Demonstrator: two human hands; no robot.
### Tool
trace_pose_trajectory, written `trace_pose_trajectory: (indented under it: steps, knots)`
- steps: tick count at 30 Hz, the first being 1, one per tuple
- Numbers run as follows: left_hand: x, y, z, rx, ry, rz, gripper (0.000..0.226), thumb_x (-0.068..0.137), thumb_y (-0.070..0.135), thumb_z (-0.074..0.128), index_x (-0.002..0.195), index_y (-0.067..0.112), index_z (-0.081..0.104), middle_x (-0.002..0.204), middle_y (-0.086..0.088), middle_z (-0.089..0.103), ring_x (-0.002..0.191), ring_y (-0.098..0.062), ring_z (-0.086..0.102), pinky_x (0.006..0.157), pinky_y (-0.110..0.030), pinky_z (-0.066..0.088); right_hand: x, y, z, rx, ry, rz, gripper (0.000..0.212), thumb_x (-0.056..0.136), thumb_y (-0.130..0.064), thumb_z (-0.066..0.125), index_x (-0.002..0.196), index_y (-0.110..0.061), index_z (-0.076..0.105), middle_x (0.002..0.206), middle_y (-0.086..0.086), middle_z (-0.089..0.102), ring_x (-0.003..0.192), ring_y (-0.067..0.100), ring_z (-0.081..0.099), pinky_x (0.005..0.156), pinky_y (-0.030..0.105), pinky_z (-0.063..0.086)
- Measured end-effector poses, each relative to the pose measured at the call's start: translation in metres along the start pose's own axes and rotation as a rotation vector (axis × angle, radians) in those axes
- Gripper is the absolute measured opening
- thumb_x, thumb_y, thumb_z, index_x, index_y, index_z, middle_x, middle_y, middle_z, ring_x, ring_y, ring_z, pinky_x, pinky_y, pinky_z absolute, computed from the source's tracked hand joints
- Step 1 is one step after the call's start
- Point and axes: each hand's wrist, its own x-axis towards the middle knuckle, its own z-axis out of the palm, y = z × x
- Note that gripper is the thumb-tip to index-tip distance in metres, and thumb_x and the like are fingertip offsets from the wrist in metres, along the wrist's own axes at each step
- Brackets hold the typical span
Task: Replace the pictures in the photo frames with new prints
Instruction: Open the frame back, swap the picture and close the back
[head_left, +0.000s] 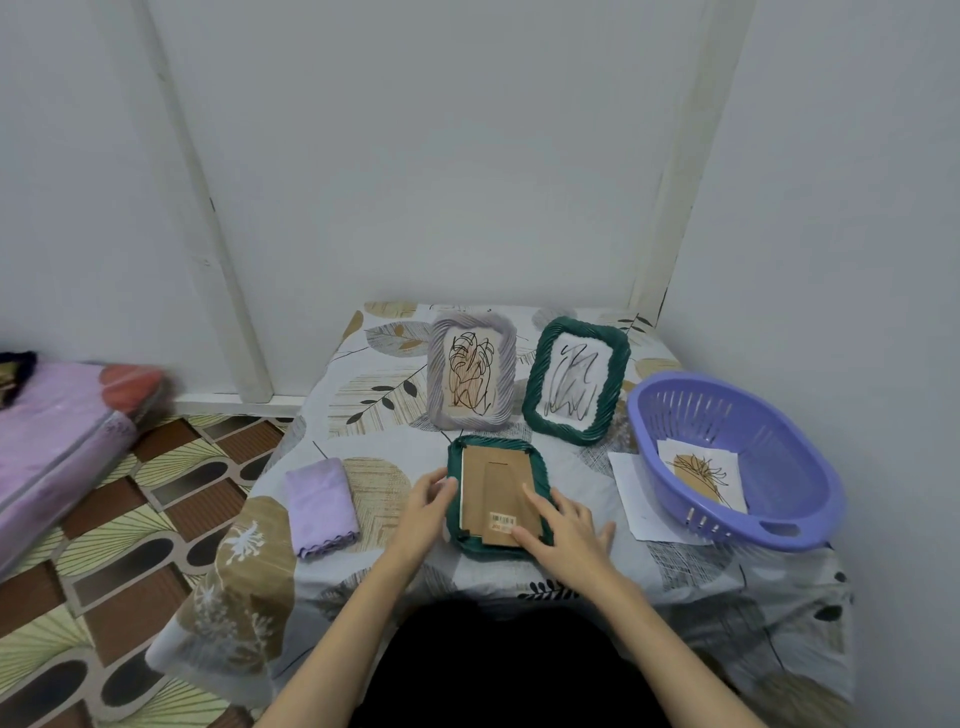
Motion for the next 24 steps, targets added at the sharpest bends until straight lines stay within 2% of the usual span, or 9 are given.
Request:
trace_pose_trajectory:
  steps: [3,6,8,12,14,16,19,21,24]
  knots:
    - [0.006,0.013,0.001,-0.514,0.009,-0.155,0.048,0.098,0.037,0.033,0.136,0.007,0.034,0.126,-0.011,0.049,0.103,-0.028,0.056,0.083,-0.04,0.049,-0.003,-0.011,-0.013,0.054,0.049,-0.044,0.066,0.086,-0.069,0.03,0.143,-0.046,0.006,0.154,-0.004,0.016,0.14,0.022,0.014,0.11,0.059,0.01]
    - [0.011,0.024,0.002,-0.678,-0.051,-0.203,0.06,0.096,0.05,0.024,0.136,0.007,0.036,0.13,-0.014,0.05,0.11,-0.032,0.054,0.089,-0.041,0.046,-0.011,-0.033,-0.028,0.076,0.179,-0.231,0.076,0.072,-0.082,0.029,0.14,-0.053,0.008,0.152,-0.003,0.023,0.135,0.021,0.028,0.108,0.046,0.027]
    - [0.012,0.029,0.005,-0.679,-0.118,-0.182,0.064,0.094,0.056,0.02,0.131,0.008,0.042,0.121,-0.01,0.058,0.103,-0.028,0.059,0.083,-0.037,0.048,-0.016,-0.044,-0.031,-0.026,0.247,-0.328,0.073,0.075,-0.076,0.036,0.139,-0.055,0.01,0.15,-0.003,0.027,0.129,0.022,0.038,0.101,0.041,0.038]
    - [0.012,0.035,0.01,-0.601,-0.19,-0.151,0.061,0.095,0.053,0.018,0.128,0.01,0.046,0.12,-0.006,0.06,0.107,-0.024,0.059,0.083,-0.033,0.047,-0.01,-0.043,-0.037,-0.143,0.377,-0.351,0.054,0.096,-0.028,0.039,0.144,-0.039,0.017,0.132,0.0,0.05,0.101,0.024,0.054,0.077,0.037,0.05]
    - [0.011,0.029,0.01,-0.478,-0.139,-0.14,0.052,0.098,0.043,0.026,0.134,0.008,0.04,0.129,-0.008,0.053,0.113,-0.026,0.053,0.089,-0.033,0.043,-0.005,-0.038,-0.044,-0.027,0.422,-0.305,0.055,0.095,-0.014,0.039,0.145,-0.032,0.022,0.112,0.004,0.061,0.078,0.02,0.057,0.063,0.032,0.051]
    - [0.009,0.019,0.011,-0.297,-0.079,-0.131,0.049,0.097,0.032,0.039,0.139,0.008,0.033,0.139,-0.013,0.043,0.117,-0.028,0.049,0.092,-0.034,0.041,-0.004,-0.032,-0.051,0.319,0.447,-0.22,0.052,0.095,-0.009,0.042,0.143,-0.025,0.028,0.099,0.005,0.064,0.063,0.012,0.052,0.05,0.016,0.044]
    - [0.006,0.004,0.012,-0.271,-0.12,-0.157,0.058,0.09,0.021,0.055,0.14,0.012,0.027,0.131,-0.016,0.05,0.111,-0.028,0.055,0.091,-0.039,0.047,-0.005,-0.026,-0.05,0.888,0.404,-0.073,0.049,0.093,-0.004,0.047,0.14,-0.013,0.036,0.132,0.001,0.05,0.108,0.009,0.05,0.08,0.006,0.04]
    - [0.004,0.004,0.011,-0.276,-0.103,-0.146,0.058,0.086,0.011,0.062,0.134,0.014,0.03,0.122,-0.013,0.056,0.106,-0.026,0.059,0.085,-0.039,0.052,-0.003,-0.023,-0.034,1.028,0.32,0.005,0.051,0.093,-0.005,0.05,0.141,-0.011,0.035,0.139,-0.001,0.042,0.128,0.014,0.04,0.102,0.021,0.035]
    - [0.008,-0.002,0.003,-0.053,-0.02,-0.073,0.068,0.082,0.002,0.064,0.14,0.006,0.028,0.128,-0.015,0.052,0.106,-0.024,0.055,0.09,-0.037,0.049,-0.003,-0.016,-0.008,1.005,0.248,0.079,0.053,0.091,-0.013,0.055,0.14,-0.01,0.035,0.143,0.004,0.042,0.129,0.019,0.042,0.109,0.036,0.035]
